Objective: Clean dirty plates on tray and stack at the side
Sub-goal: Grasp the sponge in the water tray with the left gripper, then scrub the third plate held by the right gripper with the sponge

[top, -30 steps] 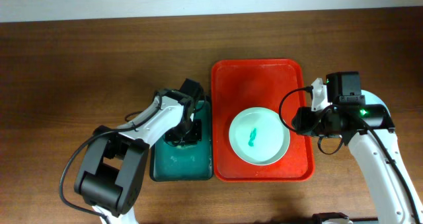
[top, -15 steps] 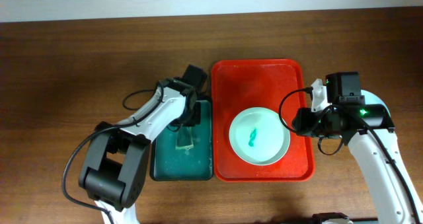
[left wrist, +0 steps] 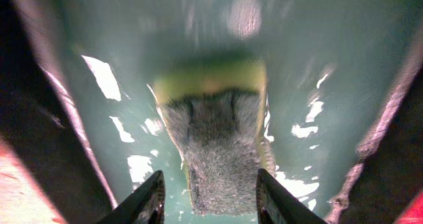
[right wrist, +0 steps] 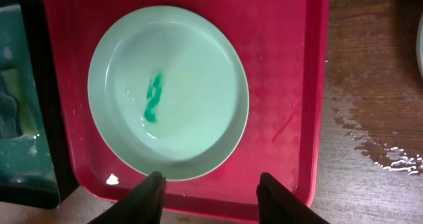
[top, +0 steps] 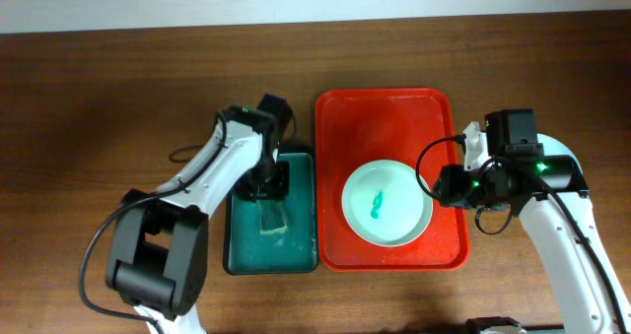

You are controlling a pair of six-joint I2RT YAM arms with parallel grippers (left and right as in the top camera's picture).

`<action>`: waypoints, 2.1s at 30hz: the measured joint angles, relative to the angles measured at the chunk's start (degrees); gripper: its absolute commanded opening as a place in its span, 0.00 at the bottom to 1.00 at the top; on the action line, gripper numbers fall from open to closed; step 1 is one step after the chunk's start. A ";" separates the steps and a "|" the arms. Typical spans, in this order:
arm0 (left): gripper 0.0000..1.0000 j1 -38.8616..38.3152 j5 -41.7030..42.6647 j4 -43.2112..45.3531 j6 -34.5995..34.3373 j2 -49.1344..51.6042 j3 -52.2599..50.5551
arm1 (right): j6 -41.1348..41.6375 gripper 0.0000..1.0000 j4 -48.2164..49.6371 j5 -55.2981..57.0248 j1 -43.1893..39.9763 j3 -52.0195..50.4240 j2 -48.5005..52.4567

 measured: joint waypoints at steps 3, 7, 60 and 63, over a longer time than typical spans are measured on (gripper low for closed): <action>0.01 -1.75 0.94 9.57 -0.11 -0.31 -9.07 | 0.00 0.48 -0.02 0.00 0.00 0.00 0.00; 0.00 -1.79 1.38 10.93 -0.09 -0.96 -10.03 | -0.02 0.30 0.00 0.00 0.00 0.00 0.00; 0.00 -21.70 25.70 19.37 1.68 21.09 19.52 | -1.77 0.04 7.32 -8.37 -3.61 1.07 34.18; 0.00 -18.45 16.70 10.64 1.70 21.07 22.21 | -1.70 0.04 8.17 -9.70 -2.91 1.09 34.38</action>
